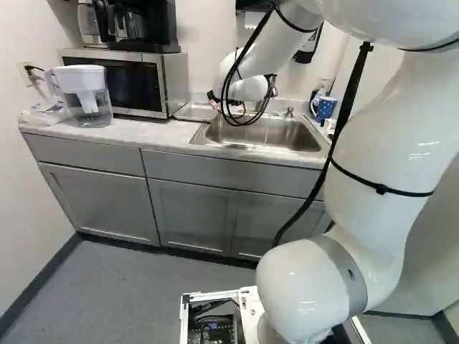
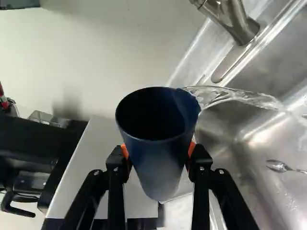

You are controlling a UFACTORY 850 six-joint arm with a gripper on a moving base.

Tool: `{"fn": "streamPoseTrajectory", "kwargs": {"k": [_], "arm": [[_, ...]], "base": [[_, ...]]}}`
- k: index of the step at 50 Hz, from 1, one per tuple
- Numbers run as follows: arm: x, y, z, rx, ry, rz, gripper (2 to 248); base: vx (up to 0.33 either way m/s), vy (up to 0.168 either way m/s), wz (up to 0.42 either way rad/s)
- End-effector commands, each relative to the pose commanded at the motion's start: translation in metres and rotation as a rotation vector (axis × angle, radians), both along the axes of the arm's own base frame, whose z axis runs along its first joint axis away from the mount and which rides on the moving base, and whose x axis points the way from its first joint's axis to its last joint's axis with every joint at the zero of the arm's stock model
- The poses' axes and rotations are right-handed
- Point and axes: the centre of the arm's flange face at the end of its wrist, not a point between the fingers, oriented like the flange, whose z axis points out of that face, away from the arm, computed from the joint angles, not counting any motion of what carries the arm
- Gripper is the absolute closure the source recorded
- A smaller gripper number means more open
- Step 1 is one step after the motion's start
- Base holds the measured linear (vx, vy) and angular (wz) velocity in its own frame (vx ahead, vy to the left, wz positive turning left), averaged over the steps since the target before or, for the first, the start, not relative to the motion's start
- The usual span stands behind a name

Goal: Rinse the cup and place it in the tray

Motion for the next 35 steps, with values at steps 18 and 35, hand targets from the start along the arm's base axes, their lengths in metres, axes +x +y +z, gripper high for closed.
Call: {"fn": "streamPoseTrajectory", "kwargs": {"k": [18, 35], "arm": [[0.0000, 0.0000, 0.0000, 0.183, 0.020, -0.043, 125], [0.0000, 0.0000, 0.0000, 0.356, 0.039, -0.084, 125]], "base": [[0.000, 0.000, 0.000], [0.000, 0.000, 0.000]]}}
